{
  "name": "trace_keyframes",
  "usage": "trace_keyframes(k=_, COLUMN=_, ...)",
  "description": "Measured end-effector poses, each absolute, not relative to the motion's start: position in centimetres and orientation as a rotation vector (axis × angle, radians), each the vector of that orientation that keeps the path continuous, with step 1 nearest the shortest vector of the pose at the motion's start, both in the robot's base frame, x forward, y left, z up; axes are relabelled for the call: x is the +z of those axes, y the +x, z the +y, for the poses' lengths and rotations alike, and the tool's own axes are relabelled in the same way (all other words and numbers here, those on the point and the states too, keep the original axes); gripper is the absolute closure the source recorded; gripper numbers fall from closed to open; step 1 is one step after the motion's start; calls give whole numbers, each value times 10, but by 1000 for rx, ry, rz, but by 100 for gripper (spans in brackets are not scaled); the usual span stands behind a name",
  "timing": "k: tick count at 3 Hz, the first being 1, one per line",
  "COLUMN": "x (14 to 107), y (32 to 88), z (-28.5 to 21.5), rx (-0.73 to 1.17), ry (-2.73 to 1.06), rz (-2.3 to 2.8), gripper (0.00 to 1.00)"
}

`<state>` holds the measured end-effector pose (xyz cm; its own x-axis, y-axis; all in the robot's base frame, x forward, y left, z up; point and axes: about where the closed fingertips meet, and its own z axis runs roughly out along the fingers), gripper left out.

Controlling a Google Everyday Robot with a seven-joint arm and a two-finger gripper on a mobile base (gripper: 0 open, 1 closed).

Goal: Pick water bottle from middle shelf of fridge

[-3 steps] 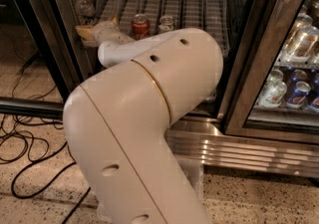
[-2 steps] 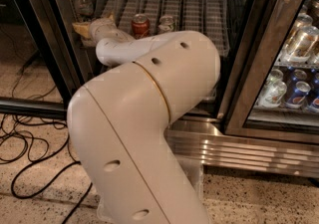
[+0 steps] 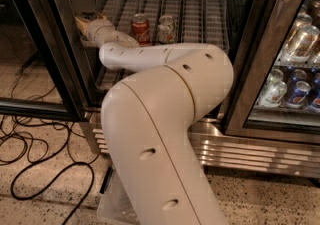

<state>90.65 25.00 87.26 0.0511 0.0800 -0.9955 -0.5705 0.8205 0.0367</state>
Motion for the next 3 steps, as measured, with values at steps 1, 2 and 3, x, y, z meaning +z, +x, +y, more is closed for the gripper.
trace_keyframes(k=1, x=873, y=906, z=251, rx=519, ry=-422, rz=1444, gripper=80)
trace_keyframes(k=2, x=873, y=906, z=251, rx=519, ry=-422, rz=1444, gripper=100)
trace_keyframes(k=3, x=885, y=896, z=246, rx=546, ry=-378, rz=1408, gripper=100)
